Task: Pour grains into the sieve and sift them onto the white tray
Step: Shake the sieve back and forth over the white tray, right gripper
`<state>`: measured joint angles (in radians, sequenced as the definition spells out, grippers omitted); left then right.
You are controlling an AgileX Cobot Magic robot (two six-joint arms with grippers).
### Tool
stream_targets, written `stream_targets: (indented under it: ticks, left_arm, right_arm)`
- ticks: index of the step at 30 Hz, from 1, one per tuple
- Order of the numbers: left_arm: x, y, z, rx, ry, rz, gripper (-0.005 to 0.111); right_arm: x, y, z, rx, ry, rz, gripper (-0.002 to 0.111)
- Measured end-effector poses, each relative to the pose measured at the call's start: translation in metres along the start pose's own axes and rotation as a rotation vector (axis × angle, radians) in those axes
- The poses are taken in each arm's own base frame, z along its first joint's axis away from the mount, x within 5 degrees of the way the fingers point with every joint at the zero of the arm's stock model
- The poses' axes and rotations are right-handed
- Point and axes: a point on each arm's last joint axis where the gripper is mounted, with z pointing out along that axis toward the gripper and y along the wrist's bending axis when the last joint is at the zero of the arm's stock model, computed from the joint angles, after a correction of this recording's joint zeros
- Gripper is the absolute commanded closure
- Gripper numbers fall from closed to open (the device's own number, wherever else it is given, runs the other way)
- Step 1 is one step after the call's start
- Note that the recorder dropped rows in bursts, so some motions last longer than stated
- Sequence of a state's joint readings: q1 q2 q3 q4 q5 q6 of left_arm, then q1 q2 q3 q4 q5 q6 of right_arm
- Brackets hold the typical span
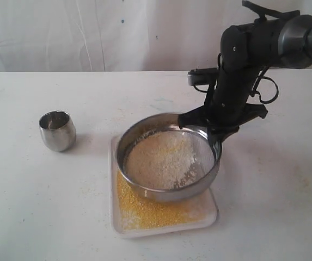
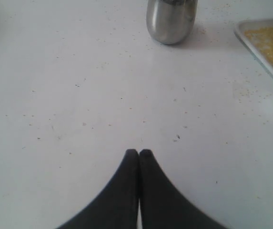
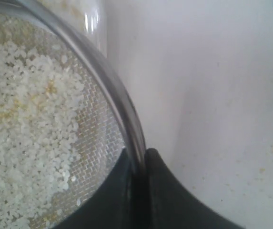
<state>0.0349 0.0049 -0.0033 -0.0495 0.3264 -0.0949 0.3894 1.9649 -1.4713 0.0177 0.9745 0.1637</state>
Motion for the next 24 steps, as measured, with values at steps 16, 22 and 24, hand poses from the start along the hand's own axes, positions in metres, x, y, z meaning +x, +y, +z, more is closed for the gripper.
stream_targets:
  ticks: [16, 22, 24]
  left_arm:
    - [0.0, 0.0, 0.0, 0.0, 0.0, 0.0, 0.107]
    - [0.0, 0.0, 0.0, 0.0, 0.0, 0.0, 0.107]
    - [0.0, 0.0, 0.0, 0.0, 0.0, 0.0, 0.107]
  right_arm:
    - [-0.005, 0.006, 0.01, -0.069, -0.033, 0.049, 0.108]
    - [-0.005, 0.007, 0.016, -0.068, -0.012, 0.054, 0.108]
    - [0.0, 0.005, 0.018, -0.051, 0.038, 0.038, 0.108]
